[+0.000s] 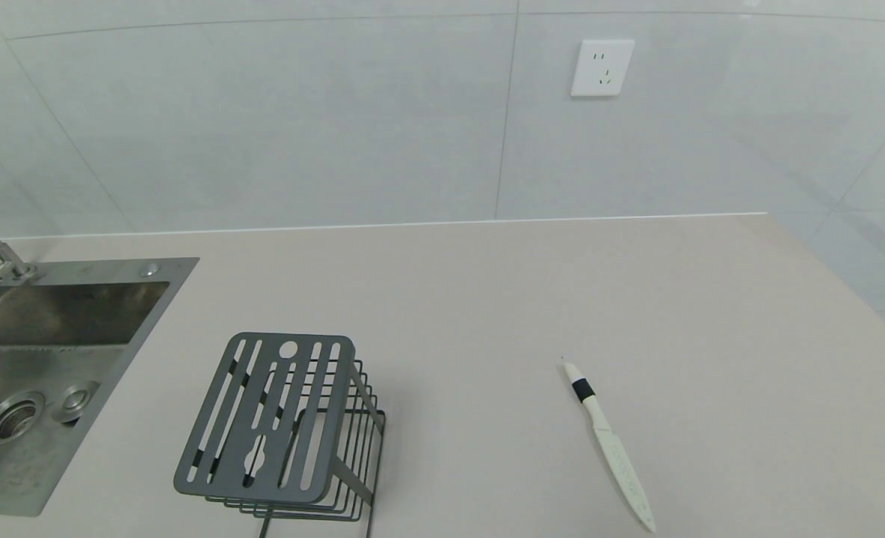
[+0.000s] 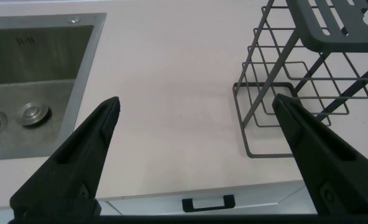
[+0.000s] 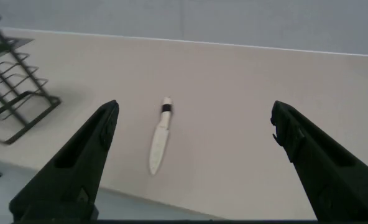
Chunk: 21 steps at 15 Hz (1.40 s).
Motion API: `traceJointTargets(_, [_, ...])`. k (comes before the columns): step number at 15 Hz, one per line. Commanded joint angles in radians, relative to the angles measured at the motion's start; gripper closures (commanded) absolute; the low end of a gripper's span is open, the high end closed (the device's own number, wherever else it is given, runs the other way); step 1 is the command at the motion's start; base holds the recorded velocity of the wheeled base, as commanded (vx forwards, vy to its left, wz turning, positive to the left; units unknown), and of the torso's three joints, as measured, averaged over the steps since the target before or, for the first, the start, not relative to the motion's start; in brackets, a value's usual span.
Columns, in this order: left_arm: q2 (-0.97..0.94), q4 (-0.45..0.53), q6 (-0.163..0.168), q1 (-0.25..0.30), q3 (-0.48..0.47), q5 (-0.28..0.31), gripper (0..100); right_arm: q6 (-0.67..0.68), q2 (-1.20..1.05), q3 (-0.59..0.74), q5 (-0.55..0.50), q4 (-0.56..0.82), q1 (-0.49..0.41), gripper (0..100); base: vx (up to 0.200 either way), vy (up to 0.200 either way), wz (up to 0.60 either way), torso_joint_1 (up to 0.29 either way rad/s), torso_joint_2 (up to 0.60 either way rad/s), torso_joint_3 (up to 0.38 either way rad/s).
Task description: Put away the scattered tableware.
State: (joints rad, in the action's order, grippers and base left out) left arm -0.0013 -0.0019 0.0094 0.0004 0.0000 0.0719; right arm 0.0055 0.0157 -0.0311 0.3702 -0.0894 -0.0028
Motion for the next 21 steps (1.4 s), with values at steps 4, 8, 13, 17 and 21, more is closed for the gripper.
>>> traceJointTargets(4, [0.001,0.000,0.000,0.001,0.000,0.000,0,-0.045,0.374,-0.096,0.084,0.042,0.030,0,0.000,0.000,0.00,0.000,0.00,0.000])
traceJointTargets(8, [0.001,0.000,-0.002,0.000,0.000,0.000,0,-0.061,0.587,-0.098,0.081,0.042,0.076,0,0.000,0.000,0.00,0.000,0.00,0.000])
traceJointTargets(13, [0.001,0.000,-0.002,0.000,0.000,0.000,0,-0.151,0.833,-0.236,0.069,0.042,0.095,0,0.000,0.000,0.00,0.000,0.00,0.000])
traceJointTargets(17, [0.001,0.000,-0.002,0.000,0.000,0.000,0,-0.165,0.952,-0.355,-0.037,0.042,0.193,0,0.000,0.000,0.00,0.000,0.00,0.000])
traceJointTargets(21, [0.001,0.000,-0.002,0.000,0.000,0.000,0,-0.167,1.096,-0.368,-0.050,0.023,0.167,0,0.000,0.000,0.00,0.000,0.00,0.000])
